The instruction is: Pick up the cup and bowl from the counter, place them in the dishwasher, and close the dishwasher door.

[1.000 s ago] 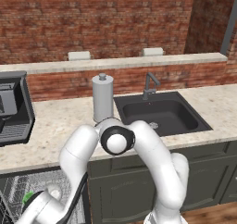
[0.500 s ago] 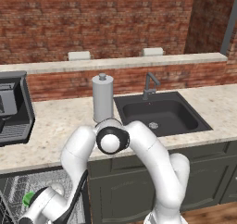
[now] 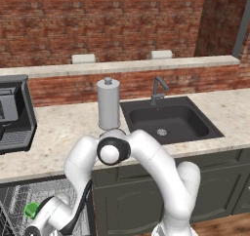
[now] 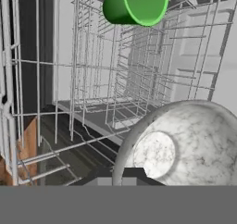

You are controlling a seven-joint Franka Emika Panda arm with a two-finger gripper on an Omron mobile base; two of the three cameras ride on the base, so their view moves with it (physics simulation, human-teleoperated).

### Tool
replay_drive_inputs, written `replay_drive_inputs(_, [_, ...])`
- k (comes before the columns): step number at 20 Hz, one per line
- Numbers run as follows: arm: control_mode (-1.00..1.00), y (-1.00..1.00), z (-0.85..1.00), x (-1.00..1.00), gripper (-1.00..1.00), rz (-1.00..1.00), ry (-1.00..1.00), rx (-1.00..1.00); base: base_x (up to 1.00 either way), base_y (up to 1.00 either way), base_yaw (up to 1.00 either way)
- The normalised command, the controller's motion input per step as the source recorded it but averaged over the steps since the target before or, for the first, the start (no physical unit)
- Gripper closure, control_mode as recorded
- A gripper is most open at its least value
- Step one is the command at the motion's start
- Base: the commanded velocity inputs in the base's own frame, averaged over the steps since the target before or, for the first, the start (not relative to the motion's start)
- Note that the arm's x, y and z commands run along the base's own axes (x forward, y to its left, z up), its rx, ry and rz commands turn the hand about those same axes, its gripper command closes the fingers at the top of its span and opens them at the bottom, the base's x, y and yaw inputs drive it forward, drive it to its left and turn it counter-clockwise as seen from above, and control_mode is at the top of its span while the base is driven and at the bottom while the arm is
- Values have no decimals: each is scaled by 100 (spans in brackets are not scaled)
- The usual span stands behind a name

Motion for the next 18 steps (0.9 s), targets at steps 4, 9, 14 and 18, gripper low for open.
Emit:
replay_drive_inputs(4, [-100,0,-35,26,100,0,0,-1,0,0,0])
replay_drive_inputs(9, [-100,0,-32,28,100,0,0,-1,0,0,0])
replay_drive_inputs(14, [-100,0,-35,28,100,0,1,0,0,0,0])
replay_drive_inputs(18, [-100,0,-36,23,100,0,0,0,0,0,0])
